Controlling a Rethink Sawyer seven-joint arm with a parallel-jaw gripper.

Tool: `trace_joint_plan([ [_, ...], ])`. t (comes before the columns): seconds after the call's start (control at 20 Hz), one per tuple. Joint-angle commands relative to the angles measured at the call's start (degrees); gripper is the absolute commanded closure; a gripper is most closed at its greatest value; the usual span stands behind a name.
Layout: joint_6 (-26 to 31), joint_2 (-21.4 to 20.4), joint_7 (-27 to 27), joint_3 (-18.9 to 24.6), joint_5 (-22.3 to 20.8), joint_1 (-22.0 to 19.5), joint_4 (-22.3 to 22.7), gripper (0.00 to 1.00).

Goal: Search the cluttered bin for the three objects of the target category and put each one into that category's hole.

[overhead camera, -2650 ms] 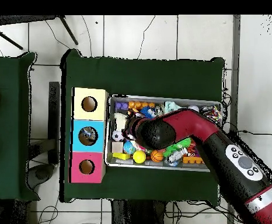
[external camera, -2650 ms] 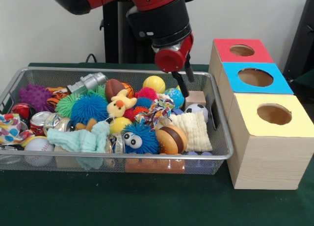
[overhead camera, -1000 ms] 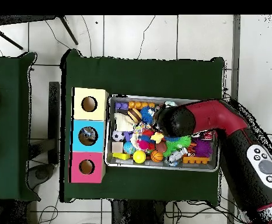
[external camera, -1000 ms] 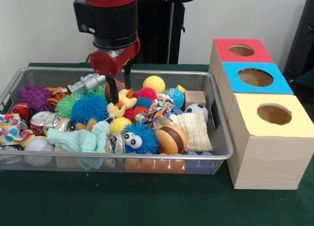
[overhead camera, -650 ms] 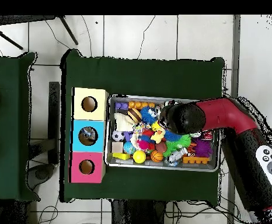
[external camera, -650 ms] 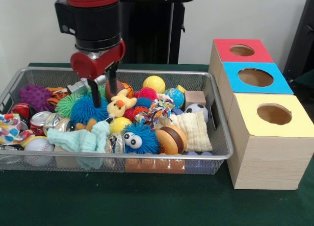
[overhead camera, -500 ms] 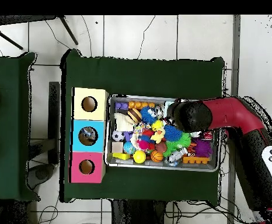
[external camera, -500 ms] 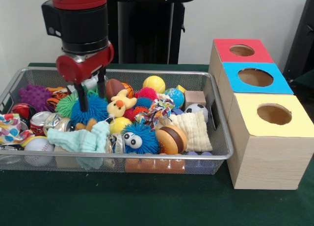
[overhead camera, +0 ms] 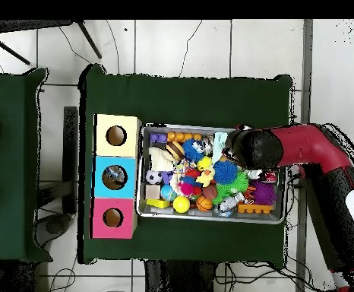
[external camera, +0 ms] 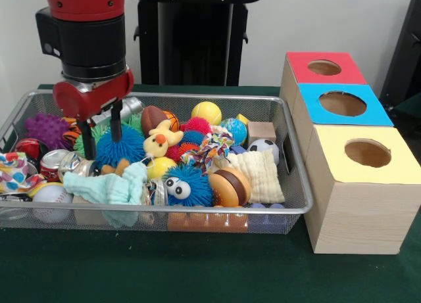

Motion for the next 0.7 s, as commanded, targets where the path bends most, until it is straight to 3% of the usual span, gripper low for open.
trace_joint_plan([
  [0.05,1.5,3.6,-19.7,-1.5,-5.0,-0.7,-3.3,0.0],
  [0.4,0.8,4.0,-20.7,-1.2,-6.7,-1.2,-3.1,0.0],
  [0.7,1.5,7.0,-23.4,-2.2,-9.0,-1.5,-5.9,0.0],
])
